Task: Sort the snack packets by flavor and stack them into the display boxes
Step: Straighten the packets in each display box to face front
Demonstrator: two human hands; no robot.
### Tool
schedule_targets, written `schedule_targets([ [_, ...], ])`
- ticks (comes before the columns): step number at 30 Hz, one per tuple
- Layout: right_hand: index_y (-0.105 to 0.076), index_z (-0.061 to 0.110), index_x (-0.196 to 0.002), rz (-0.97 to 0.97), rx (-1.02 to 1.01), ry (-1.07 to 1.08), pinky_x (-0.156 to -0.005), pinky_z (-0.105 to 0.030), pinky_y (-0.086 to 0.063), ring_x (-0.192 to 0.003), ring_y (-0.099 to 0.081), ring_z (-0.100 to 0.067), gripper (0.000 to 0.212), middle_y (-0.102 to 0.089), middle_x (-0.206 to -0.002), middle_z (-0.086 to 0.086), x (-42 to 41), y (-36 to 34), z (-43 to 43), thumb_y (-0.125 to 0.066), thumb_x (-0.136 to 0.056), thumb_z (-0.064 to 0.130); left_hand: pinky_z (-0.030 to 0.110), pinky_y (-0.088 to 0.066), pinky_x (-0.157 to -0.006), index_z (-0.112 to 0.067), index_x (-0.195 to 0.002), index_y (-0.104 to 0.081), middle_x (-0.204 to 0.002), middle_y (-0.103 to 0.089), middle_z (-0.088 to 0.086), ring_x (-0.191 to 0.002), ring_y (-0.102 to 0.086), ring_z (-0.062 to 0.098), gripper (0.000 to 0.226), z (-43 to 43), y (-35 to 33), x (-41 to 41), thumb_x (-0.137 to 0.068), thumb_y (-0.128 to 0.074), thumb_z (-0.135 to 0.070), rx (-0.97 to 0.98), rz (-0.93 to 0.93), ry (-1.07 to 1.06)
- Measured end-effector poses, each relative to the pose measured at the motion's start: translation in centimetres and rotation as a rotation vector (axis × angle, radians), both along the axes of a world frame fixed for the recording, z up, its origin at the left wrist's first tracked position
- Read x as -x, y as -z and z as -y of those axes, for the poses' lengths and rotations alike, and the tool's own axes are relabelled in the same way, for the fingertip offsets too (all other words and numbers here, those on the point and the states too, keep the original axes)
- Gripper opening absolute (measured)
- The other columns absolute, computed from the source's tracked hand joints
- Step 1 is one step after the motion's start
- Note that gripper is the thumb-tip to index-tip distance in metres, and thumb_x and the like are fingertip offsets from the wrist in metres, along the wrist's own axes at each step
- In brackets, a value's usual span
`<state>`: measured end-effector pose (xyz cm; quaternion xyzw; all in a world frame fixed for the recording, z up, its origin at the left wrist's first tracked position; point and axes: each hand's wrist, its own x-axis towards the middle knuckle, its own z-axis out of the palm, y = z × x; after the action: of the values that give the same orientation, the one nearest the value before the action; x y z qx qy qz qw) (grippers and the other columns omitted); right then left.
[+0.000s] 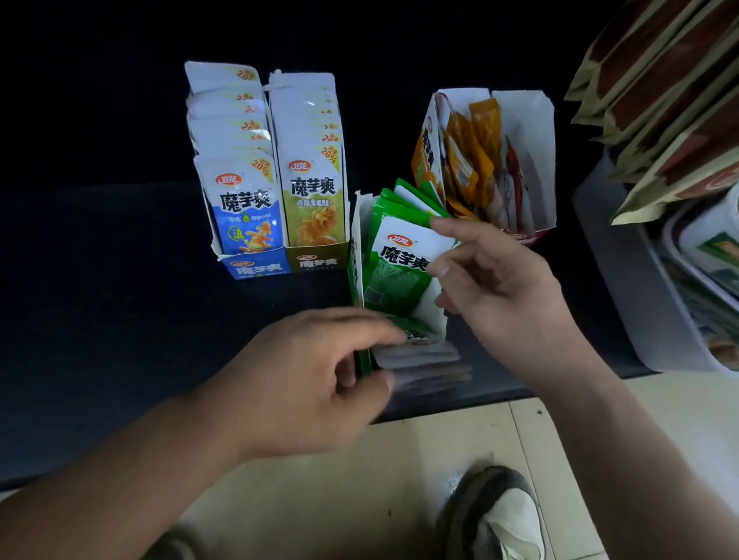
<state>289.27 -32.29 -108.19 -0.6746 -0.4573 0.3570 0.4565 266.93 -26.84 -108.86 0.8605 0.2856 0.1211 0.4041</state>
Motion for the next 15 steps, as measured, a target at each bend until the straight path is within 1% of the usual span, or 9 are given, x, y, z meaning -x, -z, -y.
schedule_targets([
  [2,-0.068,0.023,-0.124,0.014,0.001,0.042,-0.079,-0.046,-0.058,-0.079,-0.067,-0.035,0.029,-0.069,-0.086,-0.007,0.0,0.0,-0.3,-0.069,-0.098,0.009,0.030,-0.055,-0.069,-0.041,-0.132,-0.059,-0.125,-0.059,-0.028,-0.080,-0.063,0.007,0.055,0.3,0.0,0.3,-0.082,-0.069,-0.061,-0.060,-0.060,0.079],
  [3,-0.067,0.024,-0.120,0.022,0.007,0.056,-0.078,-0.045,-0.058,-0.077,-0.067,-0.034,0.026,-0.069,-0.084,-0.008,0.1,-0.1,-0.4,-0.071,-0.097,0.012,0.028,-0.054,-0.069,-0.043,-0.133,-0.056,-0.128,-0.057,-0.029,-0.081,-0.062,0.005,0.059,0.5,0.1,0.3,-0.080,-0.069,-0.066,-0.077,-0.070,0.085],
  [4,-0.067,0.025,-0.116,0.034,0.013,0.064,-0.076,-0.042,-0.058,-0.076,-0.067,-0.033,0.023,-0.069,-0.082,-0.009,0.2,-0.1,-0.6,-0.072,-0.096,0.014,0.028,-0.055,-0.068,-0.043,-0.132,-0.057,-0.128,-0.058,-0.028,-0.080,-0.061,0.001,0.056,0.6,0.2,0.2,-0.082,-0.069,-0.066,-0.094,-0.055,0.068],
  [6,-0.066,0.023,-0.110,0.069,0.016,0.059,-0.070,-0.036,-0.058,-0.073,-0.066,-0.029,0.019,-0.068,-0.081,-0.014,0.3,-0.3,-0.8,-0.074,-0.095,0.015,0.031,-0.057,-0.068,-0.035,-0.125,-0.067,-0.120,-0.067,-0.021,-0.081,-0.062,-0.004,0.036,0.8,0.6,-0.2,-0.094,-0.066,-0.052,-0.152,0.019,0.007],
  [8,-0.066,0.020,-0.105,0.101,0.017,0.043,-0.062,-0.028,-0.054,-0.066,-0.063,-0.023,0.015,-0.066,-0.079,-0.016,0.6,-0.4,-1.0,-0.076,-0.094,0.015,0.036,-0.058,-0.070,-0.029,-0.119,-0.072,-0.110,-0.072,-0.013,-0.091,-0.069,0.006,0.025,1.0,0.8,-0.7,-0.103,-0.057,-0.043,-0.210,0.060,-0.040],
  [9,-0.066,0.019,-0.102,0.110,0.020,0.041,-0.060,-0.026,-0.051,-0.062,-0.059,-0.019,0.014,-0.065,-0.078,-0.017,0.6,-0.4,-1.1,-0.076,-0.094,0.015,0.038,-0.058,-0.070,-0.028,-0.117,-0.072,-0.105,-0.073,-0.010,-0.092,-0.071,0.013,0.026,1.2,0.8,-0.9,-0.105,-0.053,-0.042,-0.217,0.065,-0.067],
  [11,-0.067,0.019,-0.096,0.122,0.024,0.052,-0.056,-0.023,-0.048,-0.059,-0.053,-0.014,0.011,-0.061,-0.075,-0.018,0.6,-0.5,-1.2,-0.077,-0.093,0.016,0.039,-0.056,-0.066,-0.026,-0.113,-0.072,-0.095,-0.072,-0.007,-0.087,-0.070,0.017,0.029,1.5,0.5,-1.2,-0.106,-0.050,-0.043,-0.196,0.070,-0.117],
  [14,-0.070,0.016,-0.089,0.106,0.021,0.082,-0.055,-0.021,-0.042,-0.058,-0.047,-0.010,0.010,-0.054,-0.073,-0.023,0.4,-0.7,-1.4,-0.080,-0.090,0.015,0.035,-0.052,-0.059,-0.029,-0.114,-0.074,-0.091,-0.068,-0.011,-0.074,-0.065,0.010,0.032,2.1,0.1,-1.3,-0.101,-0.056,-0.052,-0.137,0.095,-0.126],
  [15,-0.071,0.015,-0.087,0.090,0.020,0.086,-0.057,-0.021,-0.042,-0.059,-0.047,-0.012,0.011,-0.054,-0.075,-0.024,0.4,-0.8,-1.5,-0.081,-0.089,0.015,0.035,-0.052,-0.058,-0.028,-0.110,-0.074,-0.089,-0.067,-0.011,-0.071,-0.063,0.009,0.034,2.0,0.0,-1.2,-0.099,-0.057,-0.055,-0.124,0.113,-0.133],
])
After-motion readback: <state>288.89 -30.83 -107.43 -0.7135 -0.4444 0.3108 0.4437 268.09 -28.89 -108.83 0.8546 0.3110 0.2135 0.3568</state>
